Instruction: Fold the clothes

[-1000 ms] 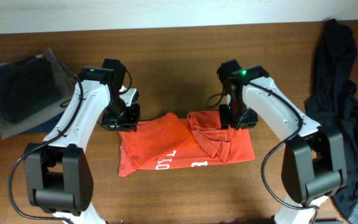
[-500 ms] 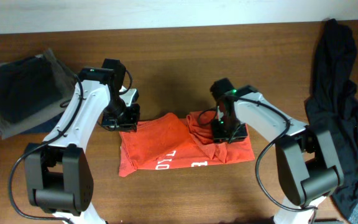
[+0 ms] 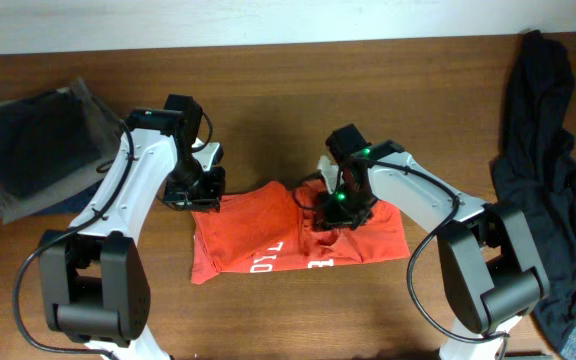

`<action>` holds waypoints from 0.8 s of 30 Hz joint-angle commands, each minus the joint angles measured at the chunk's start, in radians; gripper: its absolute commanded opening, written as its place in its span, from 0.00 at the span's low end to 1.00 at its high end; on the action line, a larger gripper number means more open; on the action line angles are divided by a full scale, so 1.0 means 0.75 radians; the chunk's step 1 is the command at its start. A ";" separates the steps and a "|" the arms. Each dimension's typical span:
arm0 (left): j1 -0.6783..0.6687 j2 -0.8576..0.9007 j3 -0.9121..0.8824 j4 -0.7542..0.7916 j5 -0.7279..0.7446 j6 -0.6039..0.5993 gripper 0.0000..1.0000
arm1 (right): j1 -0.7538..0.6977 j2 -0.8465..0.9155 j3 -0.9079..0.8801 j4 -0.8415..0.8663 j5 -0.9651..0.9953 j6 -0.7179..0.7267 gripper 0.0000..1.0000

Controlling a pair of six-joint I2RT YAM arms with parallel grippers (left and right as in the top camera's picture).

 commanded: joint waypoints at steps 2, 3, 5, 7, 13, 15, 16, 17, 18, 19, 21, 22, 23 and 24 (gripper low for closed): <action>-0.004 -0.031 0.025 -0.002 -0.005 0.001 0.18 | 0.012 -0.031 -0.007 0.040 -0.254 -0.080 0.49; -0.004 -0.031 0.025 -0.002 -0.005 0.001 0.18 | 0.012 -0.031 -0.007 0.040 -0.255 -0.081 0.50; -0.004 -0.031 0.025 -0.002 -0.005 0.001 0.18 | 0.012 -0.031 -0.007 0.040 -0.261 -0.081 0.53; -0.004 -0.031 0.025 -0.002 -0.005 0.001 0.18 | 0.012 -0.031 -0.007 0.038 -0.279 -0.114 0.53; -0.004 -0.031 0.025 -0.008 -0.005 0.001 0.18 | 0.010 -0.033 -0.006 0.037 -0.444 -0.230 0.53; -0.004 -0.031 0.025 -0.013 -0.005 0.002 0.18 | 0.009 -0.039 -0.001 0.034 -0.434 -0.230 0.53; -0.004 -0.031 0.025 -0.017 -0.005 0.002 0.18 | 0.009 -0.042 0.005 0.031 -0.426 -0.229 0.53; -0.004 -0.031 0.025 -0.021 -0.006 0.002 0.18 | 0.009 -0.051 0.016 0.022 -0.404 -0.227 0.54; -0.004 -0.031 0.025 -0.023 -0.006 0.002 0.19 | 0.009 -0.061 0.035 0.002 -0.358 -0.212 0.55; -0.004 -0.031 0.025 -0.025 -0.006 0.002 0.18 | 0.009 -0.073 0.060 -0.027 -0.294 -0.188 0.56; -0.004 -0.031 0.025 -0.029 -0.006 0.002 0.27 | 0.009 -0.100 0.127 -0.105 -0.150 -0.154 0.56; -0.004 -0.031 0.025 -0.032 -0.008 0.002 0.32 | 0.009 -0.111 0.160 -0.144 -0.080 -0.135 0.56; -0.004 -0.031 0.024 -0.036 -0.011 0.002 0.35 | 0.009 -0.124 0.195 -0.187 -0.002 -0.109 0.56; -0.003 -0.031 0.023 -0.037 -0.011 0.002 0.38 | 0.009 -0.139 0.239 -0.241 0.105 -0.066 0.57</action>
